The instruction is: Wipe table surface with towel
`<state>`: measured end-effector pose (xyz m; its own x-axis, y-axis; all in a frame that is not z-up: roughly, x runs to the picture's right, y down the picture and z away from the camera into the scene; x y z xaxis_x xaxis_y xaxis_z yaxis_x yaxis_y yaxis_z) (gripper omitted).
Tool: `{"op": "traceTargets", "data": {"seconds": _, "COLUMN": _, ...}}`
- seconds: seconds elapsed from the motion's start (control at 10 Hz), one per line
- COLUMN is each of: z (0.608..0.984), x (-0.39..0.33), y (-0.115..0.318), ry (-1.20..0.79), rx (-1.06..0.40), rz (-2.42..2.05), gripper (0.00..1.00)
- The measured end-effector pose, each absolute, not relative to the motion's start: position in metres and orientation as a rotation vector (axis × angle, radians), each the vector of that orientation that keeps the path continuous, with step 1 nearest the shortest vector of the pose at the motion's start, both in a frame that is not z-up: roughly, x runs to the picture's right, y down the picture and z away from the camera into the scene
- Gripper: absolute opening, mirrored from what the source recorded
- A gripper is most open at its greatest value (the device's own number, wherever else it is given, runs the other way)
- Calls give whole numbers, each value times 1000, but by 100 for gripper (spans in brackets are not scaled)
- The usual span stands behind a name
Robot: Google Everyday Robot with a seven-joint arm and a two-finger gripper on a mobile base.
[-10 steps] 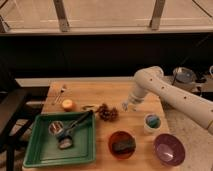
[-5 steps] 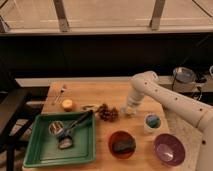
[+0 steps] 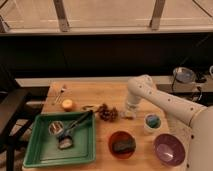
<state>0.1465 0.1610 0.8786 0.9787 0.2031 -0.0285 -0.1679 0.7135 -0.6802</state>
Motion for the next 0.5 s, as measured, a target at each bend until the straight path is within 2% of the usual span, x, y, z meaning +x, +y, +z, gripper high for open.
{"op": "traceTargets", "data": {"seconds": 0.3, "z": 874, "x": 173, "y": 154, "ry": 25, "rx": -737, "rz": 210, "gripper": 0}}
{"op": "traceTargets", "data": {"seconds": 0.5, "z": 886, "x": 179, "y": 142, "ry": 51, "rx": -730, "rz": 221, "gripper": 0}}
